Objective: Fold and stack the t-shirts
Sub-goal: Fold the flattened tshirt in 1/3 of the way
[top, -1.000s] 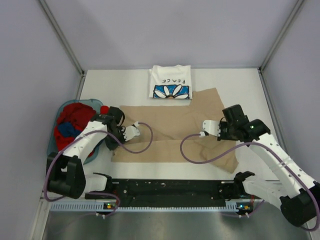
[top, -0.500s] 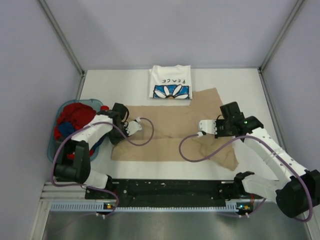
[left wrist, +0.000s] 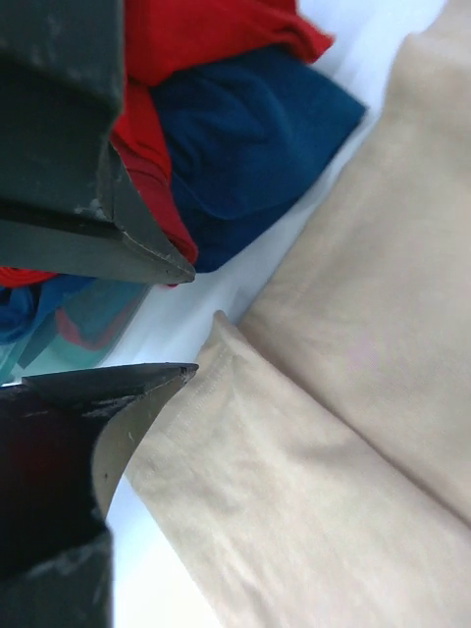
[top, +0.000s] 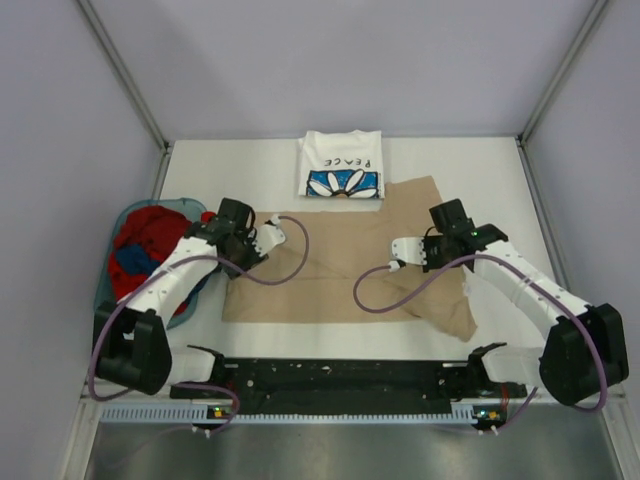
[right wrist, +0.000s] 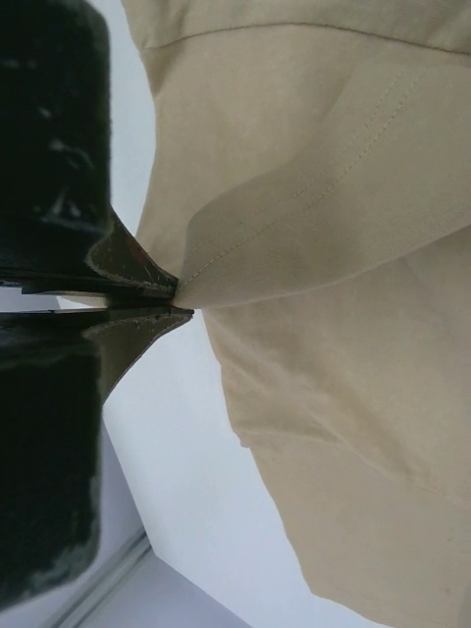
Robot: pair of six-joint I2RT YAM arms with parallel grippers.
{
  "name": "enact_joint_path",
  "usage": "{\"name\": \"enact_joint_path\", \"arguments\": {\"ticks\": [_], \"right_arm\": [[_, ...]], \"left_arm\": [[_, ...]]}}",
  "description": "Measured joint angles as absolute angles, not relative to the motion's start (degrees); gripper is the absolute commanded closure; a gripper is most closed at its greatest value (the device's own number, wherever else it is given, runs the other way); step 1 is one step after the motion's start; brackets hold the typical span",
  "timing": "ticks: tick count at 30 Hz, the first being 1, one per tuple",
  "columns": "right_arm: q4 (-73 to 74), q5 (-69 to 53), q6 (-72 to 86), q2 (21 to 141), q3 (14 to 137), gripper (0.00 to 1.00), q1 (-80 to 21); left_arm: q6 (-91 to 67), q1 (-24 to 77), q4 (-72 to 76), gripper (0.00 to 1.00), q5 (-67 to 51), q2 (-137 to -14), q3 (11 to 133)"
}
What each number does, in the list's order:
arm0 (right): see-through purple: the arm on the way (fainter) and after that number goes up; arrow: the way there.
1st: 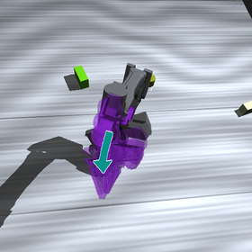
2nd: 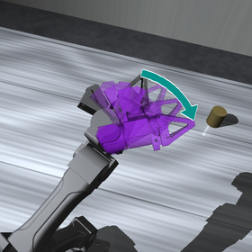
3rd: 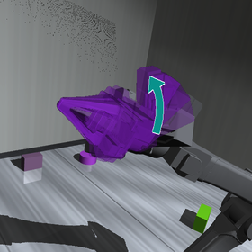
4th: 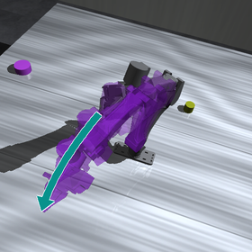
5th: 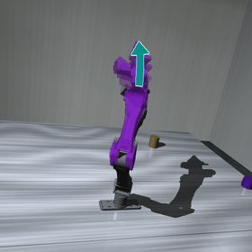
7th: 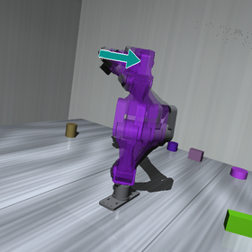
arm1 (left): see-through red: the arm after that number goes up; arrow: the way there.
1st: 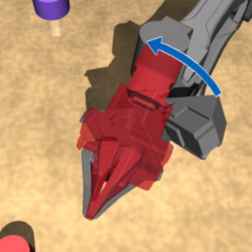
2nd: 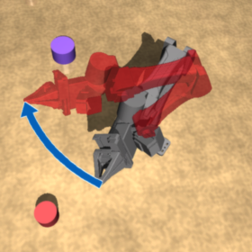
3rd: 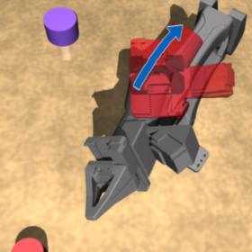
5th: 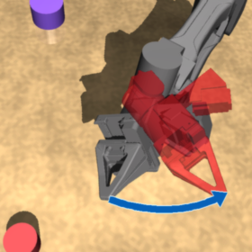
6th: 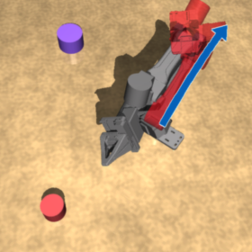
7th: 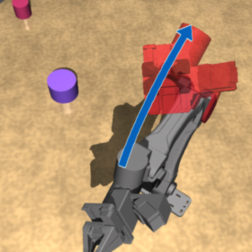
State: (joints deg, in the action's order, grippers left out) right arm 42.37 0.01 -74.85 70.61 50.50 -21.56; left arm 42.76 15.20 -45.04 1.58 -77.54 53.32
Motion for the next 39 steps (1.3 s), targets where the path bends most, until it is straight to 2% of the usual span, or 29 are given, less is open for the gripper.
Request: {"name": "enact_joint_path", "arguments": {"ticks": [5, 11, 25, 33, 39], "right_arm": [[40.56, 0.05, -76.09, 72.84, 50.83, 1.00, -21.50], [38.72, -0.23, -78.43, 74.54, 53.87, 1.00, -21.47], [38.02, -0.12, -84.64, 75.11, 58.30, 1.00, -21.47], [35.44, -0.05, -86.98, 81.52, 59.79, 1.00, -21.45], [33.74, -1.06, -85.03, 86.06, 59.79, 0.89, -20.64]], "left_arm": [[43.38, 20.69, -43.86, 0.61, -1.78, -72.29, 49.76], [43.40, 22.22, -42.22, 0.61, 2.44, -78.67, 39.51], [43.20, 22.72, -41.04, 0.60, 7.66, -80.29, 39.83], [43.62, 22.81, -39.94, 0.60, 9.17, -79.75, 39.09], [43.68, 22.81, -39.11, 0.58, 10.35, -79.20, 38.61]]}}
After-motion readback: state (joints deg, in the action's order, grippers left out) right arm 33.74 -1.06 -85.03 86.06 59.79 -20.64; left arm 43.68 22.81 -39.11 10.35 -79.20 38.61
